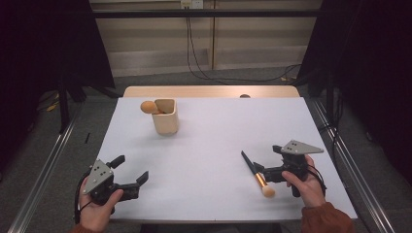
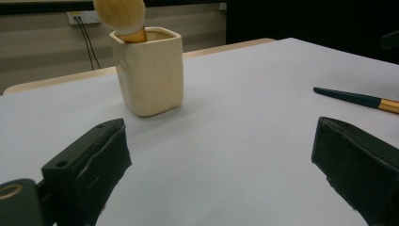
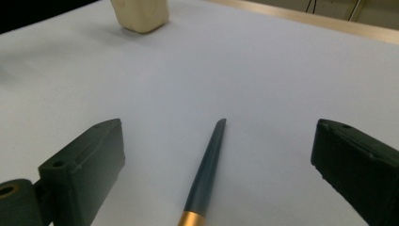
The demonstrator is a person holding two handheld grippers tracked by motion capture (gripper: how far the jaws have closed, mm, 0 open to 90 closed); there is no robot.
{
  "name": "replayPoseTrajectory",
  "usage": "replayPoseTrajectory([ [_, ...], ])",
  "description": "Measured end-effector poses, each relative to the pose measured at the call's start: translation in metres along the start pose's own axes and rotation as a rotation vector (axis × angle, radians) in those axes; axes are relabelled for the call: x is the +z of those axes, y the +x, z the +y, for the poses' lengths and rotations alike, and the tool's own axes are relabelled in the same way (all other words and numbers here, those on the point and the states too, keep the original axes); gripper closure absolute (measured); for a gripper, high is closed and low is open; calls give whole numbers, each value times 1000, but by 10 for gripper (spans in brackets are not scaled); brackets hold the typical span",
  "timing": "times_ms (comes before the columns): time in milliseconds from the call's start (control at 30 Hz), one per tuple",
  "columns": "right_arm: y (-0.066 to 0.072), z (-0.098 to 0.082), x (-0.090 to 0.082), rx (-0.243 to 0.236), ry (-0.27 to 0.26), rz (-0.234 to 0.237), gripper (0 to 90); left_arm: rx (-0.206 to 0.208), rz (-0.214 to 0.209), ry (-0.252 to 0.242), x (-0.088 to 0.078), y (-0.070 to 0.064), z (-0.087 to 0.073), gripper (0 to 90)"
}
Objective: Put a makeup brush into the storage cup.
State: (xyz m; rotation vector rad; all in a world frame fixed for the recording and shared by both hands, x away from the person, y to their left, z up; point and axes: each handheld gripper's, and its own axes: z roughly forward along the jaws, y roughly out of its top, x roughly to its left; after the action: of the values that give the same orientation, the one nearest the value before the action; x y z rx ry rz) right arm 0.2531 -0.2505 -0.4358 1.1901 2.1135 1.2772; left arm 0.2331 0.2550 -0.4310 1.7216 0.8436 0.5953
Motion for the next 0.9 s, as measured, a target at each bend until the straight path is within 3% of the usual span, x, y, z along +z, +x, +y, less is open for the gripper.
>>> replayPoseTrajectory([
  [133,-3,3,5,4,110,10,24,-4,8,-4,0,0,1,43],
  [200,-3,5,5,3,163,37,26,0,6,0,1,1,1,43],
  [367,-4,12,5,-3,259,20,33,0,-1,-2,1,0,1,43],
  [467,-4,16,6,10,348,48,35,-2,-6,-1,1,0,1,43],
  [700,-3,19,11,14,492,83,39,7,-13,0,3,-1,2,43],
  [900,3,20,18,-20,593,92,40,-1,-15,1,5,0,2,43],
])
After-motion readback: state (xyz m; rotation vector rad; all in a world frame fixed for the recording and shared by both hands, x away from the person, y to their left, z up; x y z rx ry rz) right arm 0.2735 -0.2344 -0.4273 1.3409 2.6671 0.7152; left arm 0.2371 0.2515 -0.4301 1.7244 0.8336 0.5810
